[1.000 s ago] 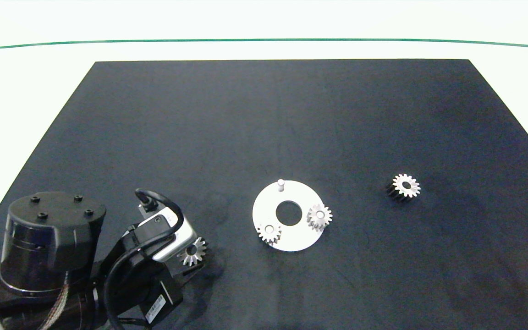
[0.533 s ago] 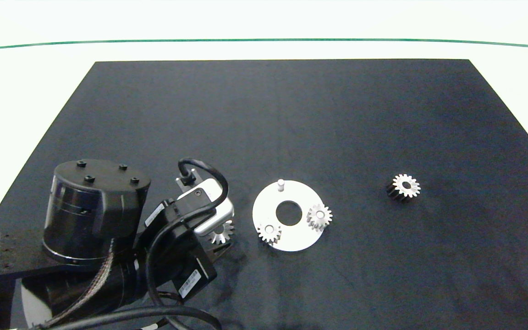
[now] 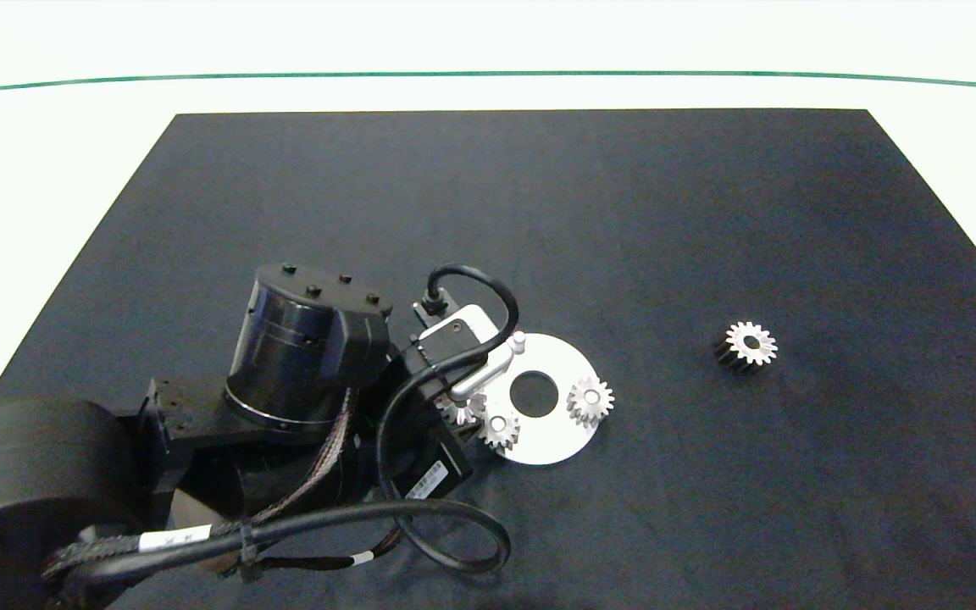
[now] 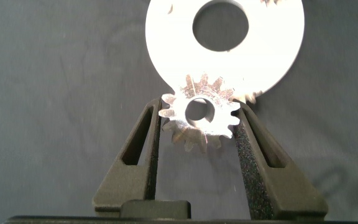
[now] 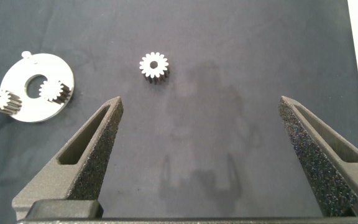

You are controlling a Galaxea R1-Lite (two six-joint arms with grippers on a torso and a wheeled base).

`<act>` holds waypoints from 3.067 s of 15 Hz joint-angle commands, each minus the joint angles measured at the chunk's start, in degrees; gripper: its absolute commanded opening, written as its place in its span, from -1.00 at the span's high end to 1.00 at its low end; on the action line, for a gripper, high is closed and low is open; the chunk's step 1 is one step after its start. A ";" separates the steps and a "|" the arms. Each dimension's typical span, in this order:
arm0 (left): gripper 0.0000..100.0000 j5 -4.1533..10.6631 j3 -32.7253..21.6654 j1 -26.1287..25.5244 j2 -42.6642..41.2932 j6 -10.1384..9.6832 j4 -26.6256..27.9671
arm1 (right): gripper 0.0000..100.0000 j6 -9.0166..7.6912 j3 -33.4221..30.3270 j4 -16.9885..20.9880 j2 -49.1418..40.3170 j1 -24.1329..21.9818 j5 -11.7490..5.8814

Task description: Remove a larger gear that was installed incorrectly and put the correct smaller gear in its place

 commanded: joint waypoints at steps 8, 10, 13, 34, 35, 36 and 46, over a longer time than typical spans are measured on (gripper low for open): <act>0.50 1.32 -16.81 -0.29 8.44 0.23 11.91 | -1.00 0.12 0.26 0.41 -0.10 0.24 -0.09; 0.50 1.32 -19.27 -0.47 10.37 0.23 12.00 | -1.00 0.12 0.61 0.32 -0.10 0.33 -0.09; 0.50 1.41 -23.05 -0.65 12.83 0.23 12.27 | -1.00 0.20 0.61 0.32 -0.10 0.33 -0.09; 0.50 2.46 -30.43 3.49 18.28 3.04 12.97 | -1.00 0.29 1.05 0.32 -0.80 0.42 -0.01; 0.50 2.46 -30.25 3.49 18.28 3.04 12.97 | -1.00 0.20 1.05 0.32 -0.80 0.42 -0.01; 0.50 2.46 -30.17 3.40 18.37 3.04 12.97 | -1.00 0.29 1.05 0.32 -0.89 0.42 -0.01; 0.51 2.55 -28.94 3.13 18.81 2.95 12.97 | -1.00 0.29 1.23 0.32 -1.06 0.42 -0.01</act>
